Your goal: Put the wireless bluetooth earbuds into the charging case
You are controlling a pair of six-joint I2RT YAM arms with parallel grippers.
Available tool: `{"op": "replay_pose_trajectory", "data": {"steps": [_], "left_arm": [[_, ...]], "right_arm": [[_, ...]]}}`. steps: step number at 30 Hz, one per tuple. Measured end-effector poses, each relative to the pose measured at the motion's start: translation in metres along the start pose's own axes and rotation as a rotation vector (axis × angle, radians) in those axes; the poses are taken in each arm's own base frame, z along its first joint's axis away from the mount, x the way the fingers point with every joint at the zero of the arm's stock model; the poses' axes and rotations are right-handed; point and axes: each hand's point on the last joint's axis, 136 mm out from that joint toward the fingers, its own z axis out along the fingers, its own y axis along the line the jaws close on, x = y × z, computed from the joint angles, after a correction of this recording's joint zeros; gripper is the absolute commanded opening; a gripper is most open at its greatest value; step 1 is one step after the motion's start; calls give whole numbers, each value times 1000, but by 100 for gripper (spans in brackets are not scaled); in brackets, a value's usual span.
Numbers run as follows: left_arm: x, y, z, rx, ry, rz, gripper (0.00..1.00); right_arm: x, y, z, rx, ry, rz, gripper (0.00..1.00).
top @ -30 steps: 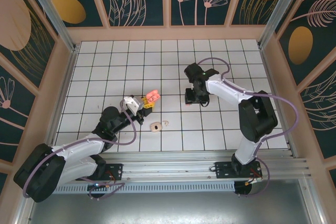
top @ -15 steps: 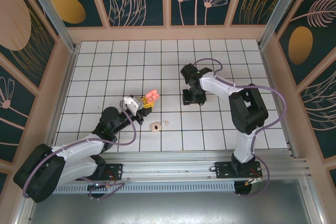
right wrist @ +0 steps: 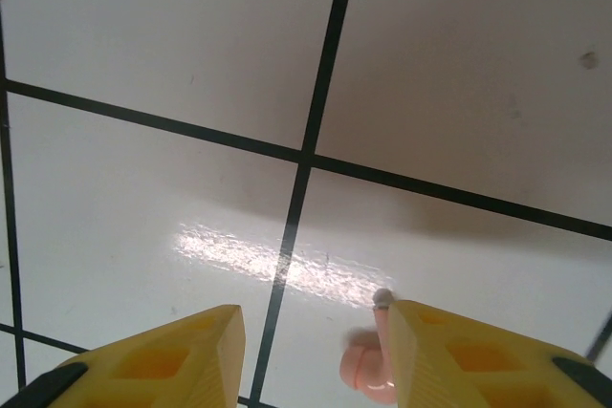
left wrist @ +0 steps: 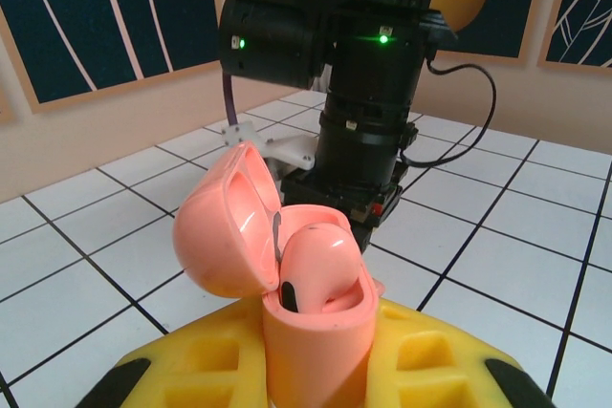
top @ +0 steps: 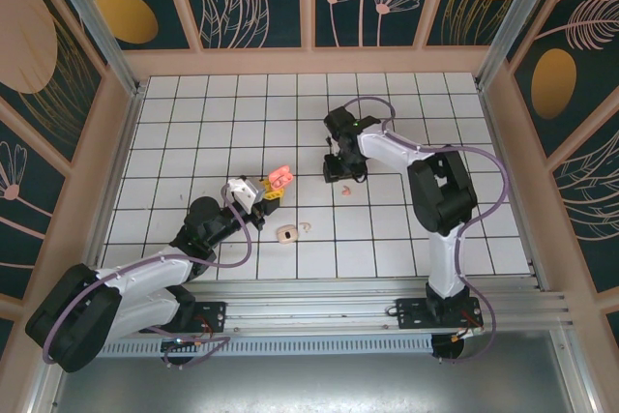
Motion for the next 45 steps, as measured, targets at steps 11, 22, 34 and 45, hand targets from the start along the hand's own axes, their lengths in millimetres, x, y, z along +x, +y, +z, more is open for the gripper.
{"op": "replay_pose_trajectory", "data": {"steps": [11, 22, 34, 45], "left_arm": [[0, 0, 0, -3, 0, 0, 1], [0, 0, 0, -2, 0, 0, 1], [0, 0, 0, -2, 0, 0, 1], [0, 0, 0, -2, 0, 0, 1]], "right_arm": [[6, 4, 12, -29, 37, -11, 41], [17, -4, 16, -4, 57, -7, 42], [46, -17, 7, 42, 103, 6, 44], [29, -29, -21, 29, 30, 54, 48]]}}
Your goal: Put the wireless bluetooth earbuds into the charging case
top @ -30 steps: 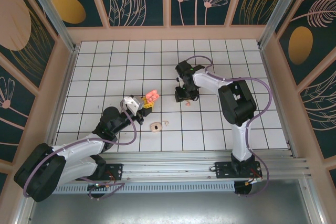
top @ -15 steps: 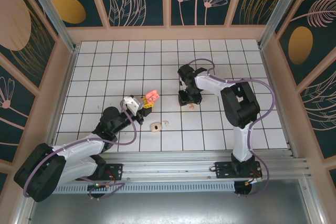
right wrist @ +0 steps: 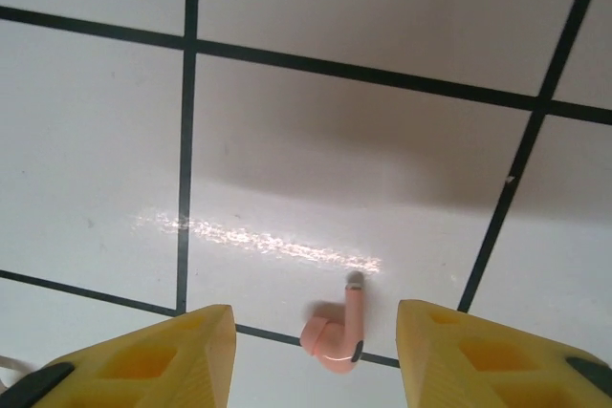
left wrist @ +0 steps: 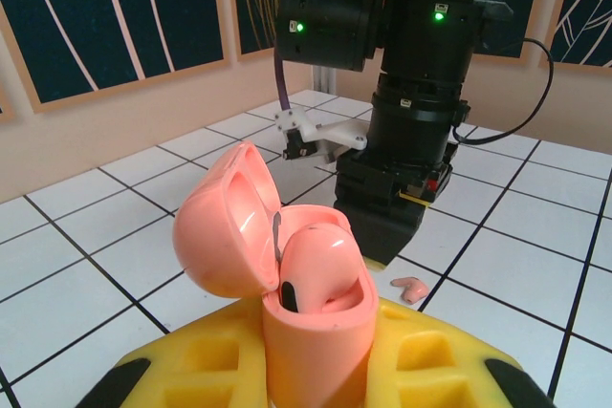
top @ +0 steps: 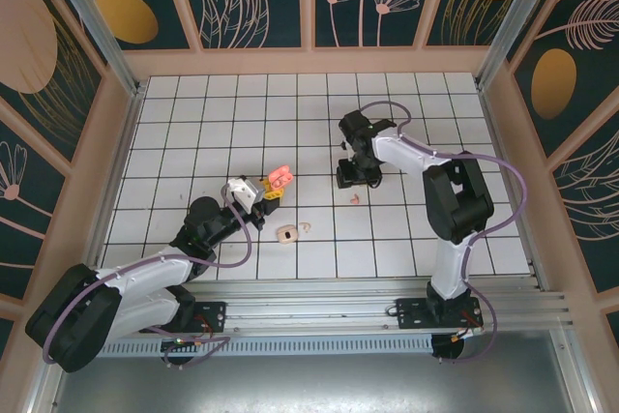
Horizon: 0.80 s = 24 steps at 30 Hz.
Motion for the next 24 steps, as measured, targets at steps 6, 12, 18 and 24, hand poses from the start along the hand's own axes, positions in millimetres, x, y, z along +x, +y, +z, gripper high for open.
{"op": "replay_pose_trajectory", "data": {"steps": [6, 12, 18, 24], "left_arm": [[0, 0, 0, 0, 0, 0, 1], [0, 0, 0, 0, 0, 0, 1], [0, 0, 0, 0, 0, 0, 1], [0, 0, 0, 0, 0, 0, 1]], "right_arm": [[-1, 6, 6, -30, 15, -7, 48], [1, 11, 16, -61, 41, -13, 47], [2, 14, 22, -84, 48, -20, 46], [15, 6, 31, -58, 81, -15, 46]]}}
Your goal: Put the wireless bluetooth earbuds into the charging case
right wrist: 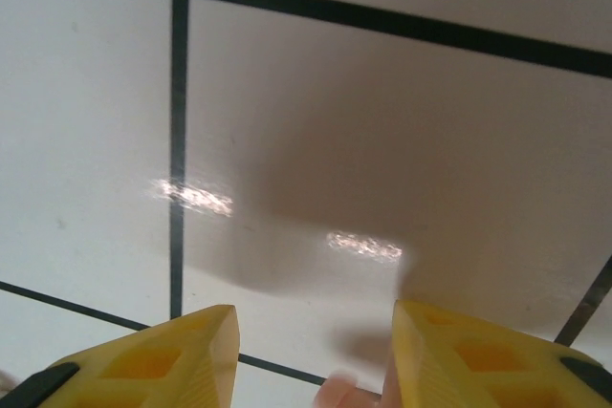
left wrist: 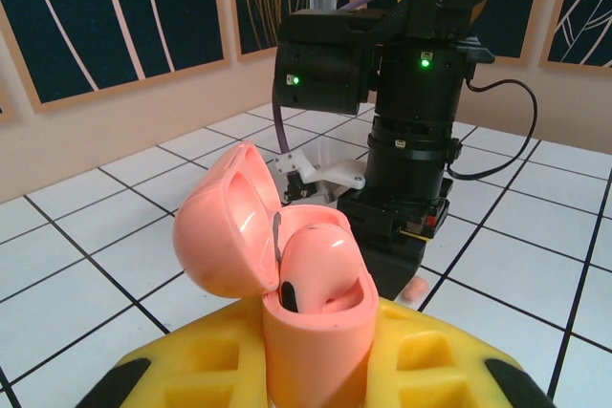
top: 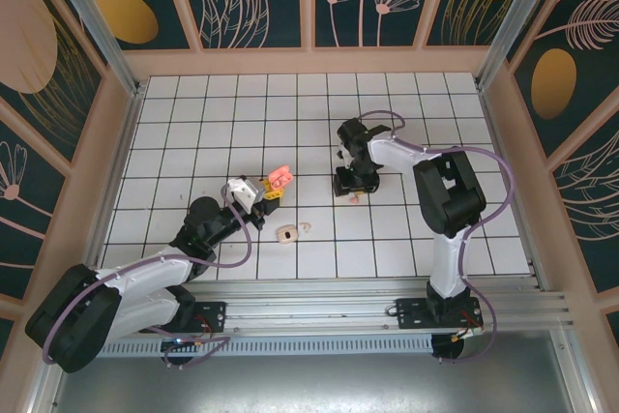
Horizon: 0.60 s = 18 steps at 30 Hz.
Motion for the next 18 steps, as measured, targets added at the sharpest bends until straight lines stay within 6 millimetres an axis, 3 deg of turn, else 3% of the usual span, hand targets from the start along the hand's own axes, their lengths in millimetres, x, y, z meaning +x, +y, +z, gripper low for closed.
{"op": "replay_pose_trajectory", "data": {"steps": [12, 18], "left_arm": [[0, 0, 0, 0, 0, 0, 1], [0, 0, 0, 0, 0, 0, 1]], "right_arm": [[19, -9, 1, 28, 32, 15, 45], [20, -5, -12, 15, 15, 16, 44]]}}
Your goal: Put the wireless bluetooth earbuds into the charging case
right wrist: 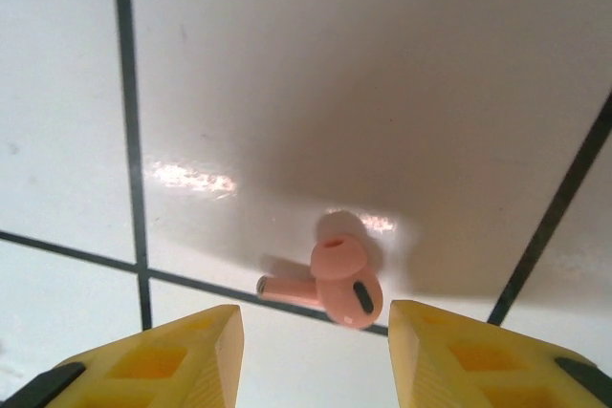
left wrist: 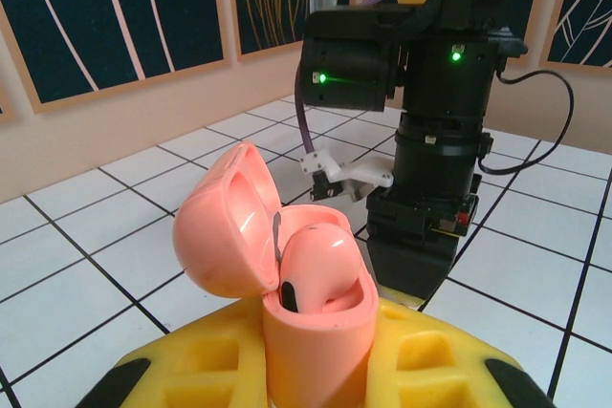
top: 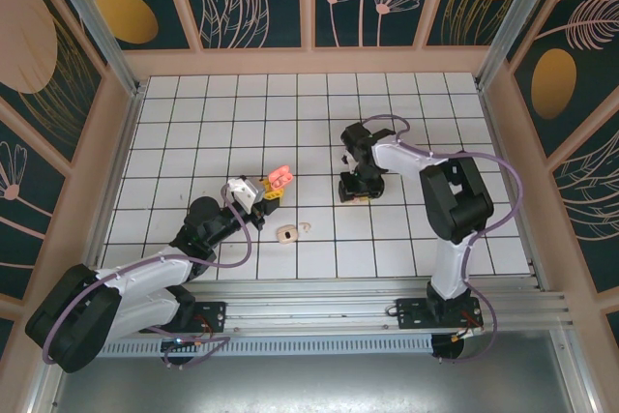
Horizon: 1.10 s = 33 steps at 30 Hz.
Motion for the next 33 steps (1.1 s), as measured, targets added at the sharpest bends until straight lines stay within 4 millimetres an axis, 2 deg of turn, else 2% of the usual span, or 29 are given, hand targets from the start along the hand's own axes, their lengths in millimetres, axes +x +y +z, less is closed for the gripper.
{"op": "replay_pose_trajectory", "data": {"steps": [6, 12, 19, 25, 33], "left_arm": [[0, 0, 0, 0, 0, 0, 1], [0, 0, 0, 0, 1, 0, 1], [-3, 0, -1, -1, -10, 3, 2], [-4, -1, -3, -1, -14, 4, 2], [-4, -1, -3, -1, -15, 5, 2]], "right_arm": [[-12, 7, -24, -12, -60, 33, 44], [-14, 2, -25, 15, -68, 86, 42], [-7, -3, -14, 36, -40, 116, 38], [-9, -7, 0, 50, -26, 121, 35], [-13, -8, 8, 59, -30, 121, 31]]}}
